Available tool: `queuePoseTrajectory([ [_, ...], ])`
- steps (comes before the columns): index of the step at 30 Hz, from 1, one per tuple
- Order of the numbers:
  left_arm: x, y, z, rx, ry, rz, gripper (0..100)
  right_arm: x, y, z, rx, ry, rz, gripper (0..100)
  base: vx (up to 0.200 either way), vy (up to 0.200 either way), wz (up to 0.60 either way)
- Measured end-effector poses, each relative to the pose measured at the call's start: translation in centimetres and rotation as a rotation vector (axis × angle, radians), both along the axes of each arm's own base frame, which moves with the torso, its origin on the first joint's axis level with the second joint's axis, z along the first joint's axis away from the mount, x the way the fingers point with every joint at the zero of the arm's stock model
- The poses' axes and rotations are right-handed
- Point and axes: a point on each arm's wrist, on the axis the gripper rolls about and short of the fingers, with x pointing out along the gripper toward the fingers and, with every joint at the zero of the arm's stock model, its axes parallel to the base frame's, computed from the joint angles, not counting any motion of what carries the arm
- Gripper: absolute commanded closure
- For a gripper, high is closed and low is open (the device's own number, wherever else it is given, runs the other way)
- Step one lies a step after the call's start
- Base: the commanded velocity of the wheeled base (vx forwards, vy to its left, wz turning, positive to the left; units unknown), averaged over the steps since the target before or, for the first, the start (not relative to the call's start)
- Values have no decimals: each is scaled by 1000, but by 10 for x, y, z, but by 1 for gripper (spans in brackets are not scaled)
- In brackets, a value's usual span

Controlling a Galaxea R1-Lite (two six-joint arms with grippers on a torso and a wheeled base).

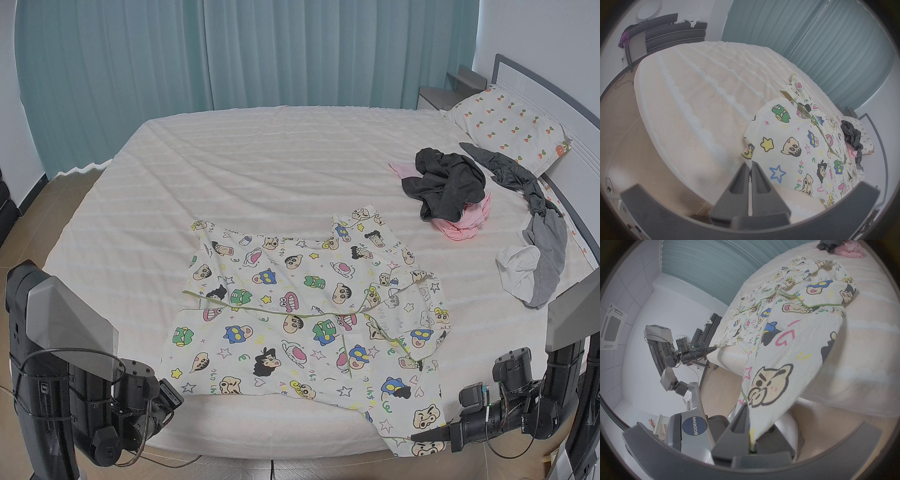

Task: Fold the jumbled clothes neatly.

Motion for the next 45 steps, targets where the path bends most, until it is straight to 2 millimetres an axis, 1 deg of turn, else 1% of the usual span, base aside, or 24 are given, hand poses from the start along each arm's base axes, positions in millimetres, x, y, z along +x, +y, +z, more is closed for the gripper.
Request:
queuePoseTrajectory([
  [6, -2, 0, -3, 7, 26, -4, 100, -7, -1, -2, -30, 60, 10, 100, 0, 0, 0],
  [11, -7, 2, -8, 27, 99, -10, 100, -9, -1, 0, -46, 54, 25, 100, 0, 0, 0],
  [16, -10, 2, -10, 37, 133, -14, 100, -10, -1, 0, -63, 52, 19, 100, 0, 0, 0],
  [20, -9, 2, -8, 31, 115, -16, 100, -9, -1, 2, -55, 31, 17, 100, 0, 0, 0],
  [24, -3, 1, -2, 3, 44, -17, 100, -5, -3, 5, -38, 2, 1, 100, 0, 0, 0],
  [27, 2, 0, 5, -21, -16, -16, 100, 1, -5, 14, 10, -49, -30, 100, 0, 0, 0],
  [32, 14, 0, 14, -38, -91, -11, 100, 9, -5, 32, 102, -115, -99, 100, 0, 0, 0],
  [34, 23, 0, 18, -38, -134, -9, 100, 15, -5, 41, 152, -168, -130, 100, 0, 0, 0],
  [36, 32, 1, 21, -34, -173, -5, 100, 18, -5, 47, 185, -192, -153, 100, 0, 0, 0],
  [40, 52, 3, 28, -18, -229, 3, 100, 27, -4, 49, 208, -198, -199, 100, 0, 0, 0],
  [45, 79, 3, 33, -3, -235, 14, 100, 45, -2, 51, 224, -227, -241, 100, 0, 0, 0],
])
